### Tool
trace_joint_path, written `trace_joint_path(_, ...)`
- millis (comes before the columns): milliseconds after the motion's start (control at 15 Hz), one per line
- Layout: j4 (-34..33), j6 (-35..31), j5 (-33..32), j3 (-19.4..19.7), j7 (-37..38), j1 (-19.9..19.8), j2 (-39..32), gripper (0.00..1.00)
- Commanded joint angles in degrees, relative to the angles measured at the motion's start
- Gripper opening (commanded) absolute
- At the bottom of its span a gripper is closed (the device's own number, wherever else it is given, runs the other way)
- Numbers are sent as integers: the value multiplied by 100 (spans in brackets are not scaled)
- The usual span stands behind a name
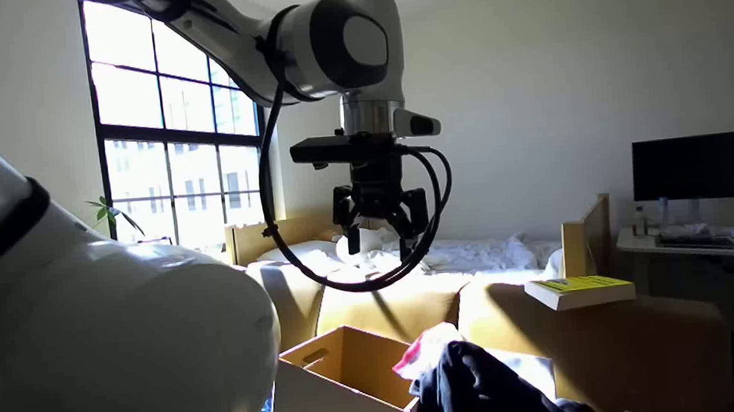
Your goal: Pick up the plastic and put it in the box
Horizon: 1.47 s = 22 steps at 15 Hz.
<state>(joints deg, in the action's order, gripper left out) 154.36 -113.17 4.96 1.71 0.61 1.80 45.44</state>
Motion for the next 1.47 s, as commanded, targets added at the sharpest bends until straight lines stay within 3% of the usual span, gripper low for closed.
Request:
trace_joint_path(0,-13,18,30,-38,-29,-47,-3,100)
trace_joint_path(400,-13,18,30,-38,-29,-47,-3,100)
trace_joint_path(533,-217,-195,90,-246,214,12,-174,100)
trace_joint_path(867,-1249,-1047,-226,-1311,1017,66,-1427,100)
trace_joint_path(1200,-2507,-928,-351,-2071,1715,-280,-3121,100)
trace_joint_path(1333,-2878,-1211,-914,-2421,2892,-511,-3855,100)
trace_joint_path(1400,-2983,-1369,-1280,-2813,3345,-875,-4117,100)
